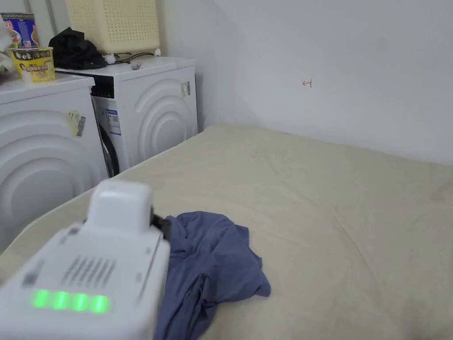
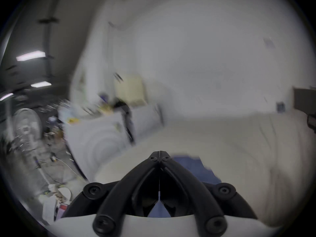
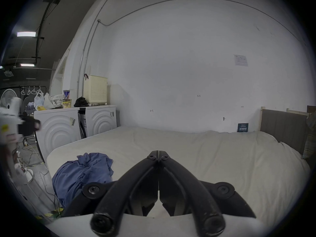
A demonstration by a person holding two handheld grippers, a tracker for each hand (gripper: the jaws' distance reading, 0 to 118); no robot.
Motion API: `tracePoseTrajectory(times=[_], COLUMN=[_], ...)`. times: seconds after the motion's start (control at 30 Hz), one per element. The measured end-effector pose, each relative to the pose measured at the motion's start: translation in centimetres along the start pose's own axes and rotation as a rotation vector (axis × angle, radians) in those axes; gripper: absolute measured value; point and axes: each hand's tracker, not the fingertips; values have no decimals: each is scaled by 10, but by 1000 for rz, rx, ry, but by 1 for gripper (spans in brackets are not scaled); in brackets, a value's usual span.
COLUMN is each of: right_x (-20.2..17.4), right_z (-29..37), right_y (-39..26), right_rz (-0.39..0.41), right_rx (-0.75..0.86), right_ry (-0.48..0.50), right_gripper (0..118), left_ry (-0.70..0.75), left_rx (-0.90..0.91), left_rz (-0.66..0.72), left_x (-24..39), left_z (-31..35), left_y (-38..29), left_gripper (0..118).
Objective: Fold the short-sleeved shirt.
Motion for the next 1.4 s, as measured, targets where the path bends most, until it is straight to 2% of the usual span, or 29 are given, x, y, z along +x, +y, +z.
tracePoseTrajectory(times=[0.07,0.1,0.17,0.2,0.23,0.3,0.37,0.53,0.63,0.67,0.7,0.87,0.9,0.97,1.0,1.03,1.07,1.1,1.2,1.3,1.4], right_x=[4,7,10,12,12,13,15,21,25,25,25,25,24,23,24,25,26,28,36,49,69], right_z=[-2,-3,-4,-4,-4,-5,-5,-6,-5,-5,-6,-9,-9,-10,-8,-6,-4,-2,6,15,27], right_y=[0,0,-3,-6,-8,-14,-19,-27,-29,-31,-33,-37,-37,-37,-36,-35,-35,-34,-31,-23,-15], right_rz=[-5,-16,-39,-41,-36,-18,-2,36,39,42,47,-5,-11,-28,-40,-47,-49,-51,-69,-92,-109], right_rx=[-25,-41,-66,-74,-82,-107,-138,-191,-213,-218,-225,-248,-253,-262,-263,-261,-256,-251,-238,-229,-170], right_ry=[-11,-12,-11,-15,-21,-37,-43,-65,-71,-73,-80,-82,-82,-73,-60,-54,-54,-57,-66,-73,-102], right_gripper=[0,0,0,0,0,0,0,0,0,0,0,0,0,0,0,0,0,0,0,0,0], left_ry=[-321,-435,-463,-441,-432,-421,-379,-341,-327,-340,-356,-348,-344,-363,-372,-376,-396,-356,-384,-376,-356], left_rx=[-333,-474,-683,-717,-713,-731,-768,-789,-909,-961,-905,-882,-890,-873,-850,-824,-819,-804,-813,-710,-573], left_rz=[-4,61,75,57,39,23,11,26,-43,-11,69,11,9,36,32,23,12,-36,-7,57,103], left_x=[-11,-12,-1,6,11,23,32,49,60,58,49,51,51,44,43,41,41,39,28,9,-11], left_z=[-65,-102,-153,-179,-199,-228,-247,-294,-325,-331,-331,-320,-318,-309,-303,-296,-289,-284,-269,-243,-187], left_y=[14,8,-5,-15,-23,-35,-43,-73,-107,-116,-110,-102,-97,-92,-86,-81,-80,-80,-77,-53,-9], left_gripper=[0,0,0,7,35,118,114,114,114,116,118,118,115,93,67,32,10,10,10,10,10])
